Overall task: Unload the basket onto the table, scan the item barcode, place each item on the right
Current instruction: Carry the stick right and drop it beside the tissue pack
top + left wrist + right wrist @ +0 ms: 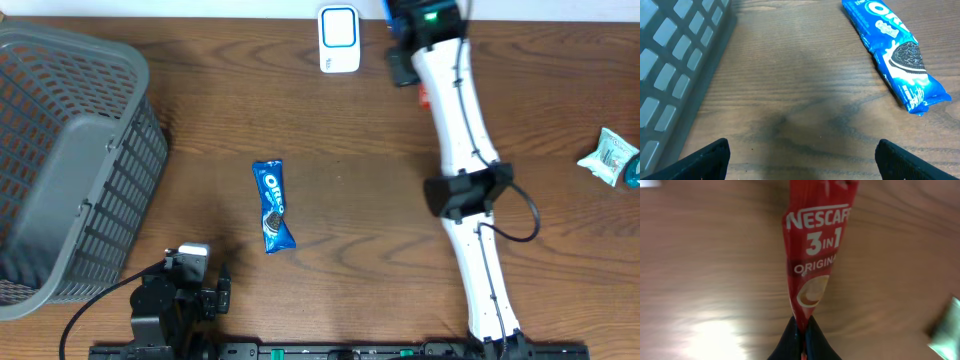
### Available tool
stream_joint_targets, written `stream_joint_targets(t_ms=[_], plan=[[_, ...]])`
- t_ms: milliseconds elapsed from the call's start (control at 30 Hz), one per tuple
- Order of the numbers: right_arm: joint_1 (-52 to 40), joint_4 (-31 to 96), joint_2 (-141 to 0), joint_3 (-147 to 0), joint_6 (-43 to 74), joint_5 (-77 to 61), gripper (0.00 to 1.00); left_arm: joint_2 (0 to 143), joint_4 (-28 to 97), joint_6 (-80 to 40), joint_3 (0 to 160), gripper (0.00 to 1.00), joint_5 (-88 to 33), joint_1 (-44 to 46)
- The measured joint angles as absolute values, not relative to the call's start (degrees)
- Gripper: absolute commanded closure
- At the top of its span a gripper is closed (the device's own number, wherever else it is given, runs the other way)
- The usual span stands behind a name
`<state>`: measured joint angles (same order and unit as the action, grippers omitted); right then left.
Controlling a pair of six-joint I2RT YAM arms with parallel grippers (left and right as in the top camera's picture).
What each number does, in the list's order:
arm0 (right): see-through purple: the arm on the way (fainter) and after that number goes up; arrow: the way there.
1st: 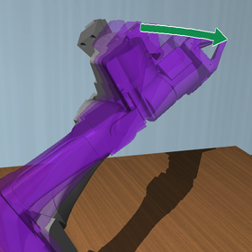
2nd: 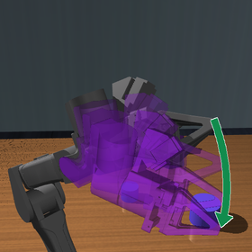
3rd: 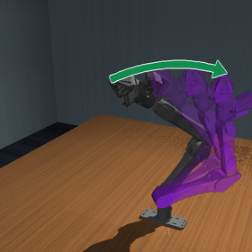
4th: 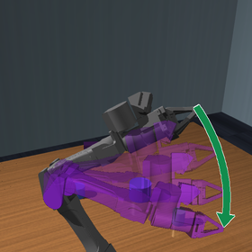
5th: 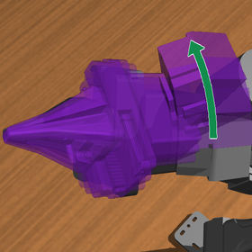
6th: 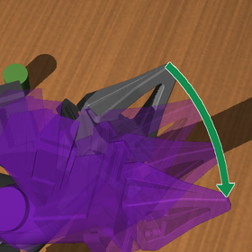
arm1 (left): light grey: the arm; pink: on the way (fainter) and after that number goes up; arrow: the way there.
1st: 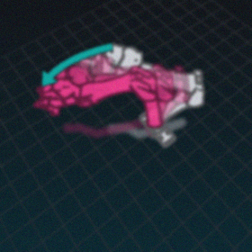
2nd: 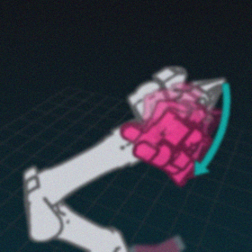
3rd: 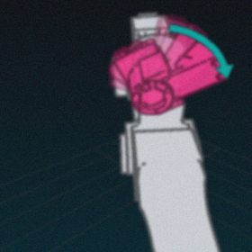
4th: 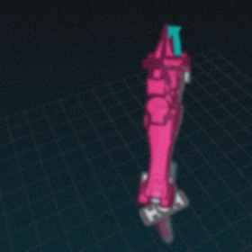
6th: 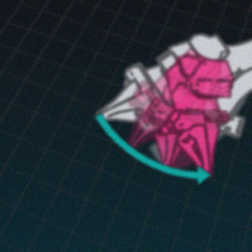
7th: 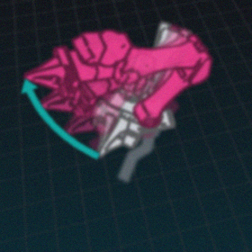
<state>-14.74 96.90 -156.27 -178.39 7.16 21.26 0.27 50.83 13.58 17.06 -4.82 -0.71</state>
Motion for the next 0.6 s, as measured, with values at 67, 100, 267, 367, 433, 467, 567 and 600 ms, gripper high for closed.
stream_joint_targets(t_ms=[67,100,267,367,433,467,567,600], plan=[[-11.25,96.84,-156.27,-177.01,7.57,23.73,0.99,0.27,50.83,13.58,17.06,0.07,-4.82,-0.71],[-9.19,96.60,-156.27,-175.83,7.94,24.77,0.99,0.27,50.83,13.56,17.06,0.07,-4.82,-0.71],[1.69,95.02,-156.27,-167.89,9.91,27.44,0.99,0.27,50.83,13.56,17.06,0.07,-4.82,-0.71],[8.21,92.16,-156.29,-162.32,10.33,28.23,0.99,0.27,50.83,13.58,17.06,0.07,-4.82,-0.71],[12.51,89.89,-156.29,-158.71,10.37,28.69,0.99,0.27,50.83,13.58,17.06,0.07,-4.82,-0.71],[14.37,88.73,-156.29,-157.14,10.35,28.91,0.99,0.27,50.83,13.58,17.06,0.07,-4.82,-0.71],[18.70,86.32,-156.31,-153.60,10.09,29.41,0.99,0.27,50.83,13.56,17.06,0.07,-4.82,-0.71],[19.88,85.89,-156.33,-152.92,9.93,29.47,0.78,0.27,50.83,13.58,17.06,0.07,-4.82,-0.71]])
